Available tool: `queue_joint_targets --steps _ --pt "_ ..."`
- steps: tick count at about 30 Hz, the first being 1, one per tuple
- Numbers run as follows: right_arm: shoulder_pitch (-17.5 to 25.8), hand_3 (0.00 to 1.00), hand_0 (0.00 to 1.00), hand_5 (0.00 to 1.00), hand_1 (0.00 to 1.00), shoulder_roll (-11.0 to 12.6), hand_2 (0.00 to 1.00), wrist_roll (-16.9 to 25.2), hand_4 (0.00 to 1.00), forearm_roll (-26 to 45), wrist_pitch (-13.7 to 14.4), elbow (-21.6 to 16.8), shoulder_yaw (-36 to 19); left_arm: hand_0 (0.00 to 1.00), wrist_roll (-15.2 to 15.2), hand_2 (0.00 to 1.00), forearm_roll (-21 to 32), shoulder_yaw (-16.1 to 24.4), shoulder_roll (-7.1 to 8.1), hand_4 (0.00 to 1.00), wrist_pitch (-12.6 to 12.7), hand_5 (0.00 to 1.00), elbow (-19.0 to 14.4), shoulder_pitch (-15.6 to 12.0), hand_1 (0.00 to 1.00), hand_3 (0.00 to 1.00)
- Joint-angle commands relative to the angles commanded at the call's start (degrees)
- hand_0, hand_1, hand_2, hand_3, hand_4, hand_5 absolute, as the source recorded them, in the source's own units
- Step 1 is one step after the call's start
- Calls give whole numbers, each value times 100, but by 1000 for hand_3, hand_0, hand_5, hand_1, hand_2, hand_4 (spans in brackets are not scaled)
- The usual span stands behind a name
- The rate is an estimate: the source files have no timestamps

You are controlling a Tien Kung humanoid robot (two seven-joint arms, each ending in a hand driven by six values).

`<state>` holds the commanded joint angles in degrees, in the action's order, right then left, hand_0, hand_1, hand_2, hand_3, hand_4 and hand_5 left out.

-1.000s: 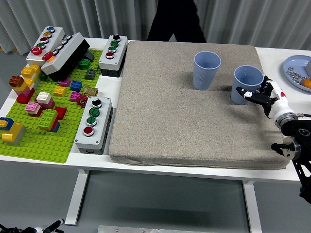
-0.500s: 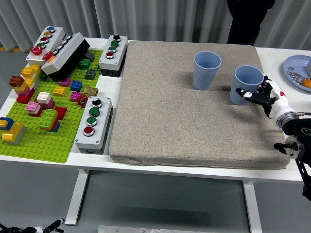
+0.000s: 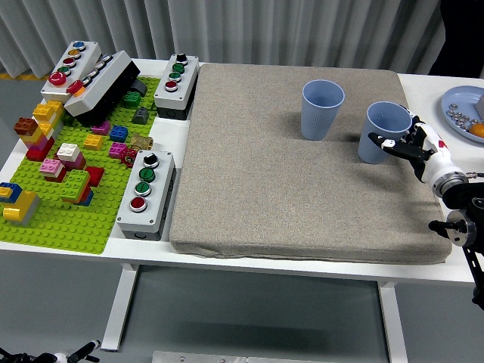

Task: Pick cup pour cup place

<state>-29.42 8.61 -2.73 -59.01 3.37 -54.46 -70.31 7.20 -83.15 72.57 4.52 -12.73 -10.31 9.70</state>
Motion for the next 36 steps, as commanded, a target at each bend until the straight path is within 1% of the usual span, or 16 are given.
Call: queue_joint_targets --steps 8,25,30,32,34,36 --pt "20 998 988 284 954 23 998 -22 872 -25 -7 -31 -16 840 -1 895 12 1 -2 595 -1 998 0 -21 858 787" --pt "236 998 985 278 959 198 998 -132 861 -93 -51 -267 -47 840 0 895 39 19 -1 595 7 998 0 -76 858 786" --pt "379 998 994 279 957 316 998 -187 861 -69 -85 -490 -53 841 -7 895 52 32 -2 596 17 998 0 -90 858 786" --pt "514 998 994 279 957 418 998 -235 861 -86 -125 -708 -71 841 -9 895 52 47 1 596 18 998 0 -93 858 786" --pt "589 998 994 279 957 473 998 -252 861 -98 -130 -823 -83 841 -9 895 51 54 4 596 19 998 0 -98 858 786" --pt "766 998 992 280 956 596 998 -287 862 -126 -146 -1101 -94 841 -8 894 35 76 9 596 18 998 0 -108 857 785"
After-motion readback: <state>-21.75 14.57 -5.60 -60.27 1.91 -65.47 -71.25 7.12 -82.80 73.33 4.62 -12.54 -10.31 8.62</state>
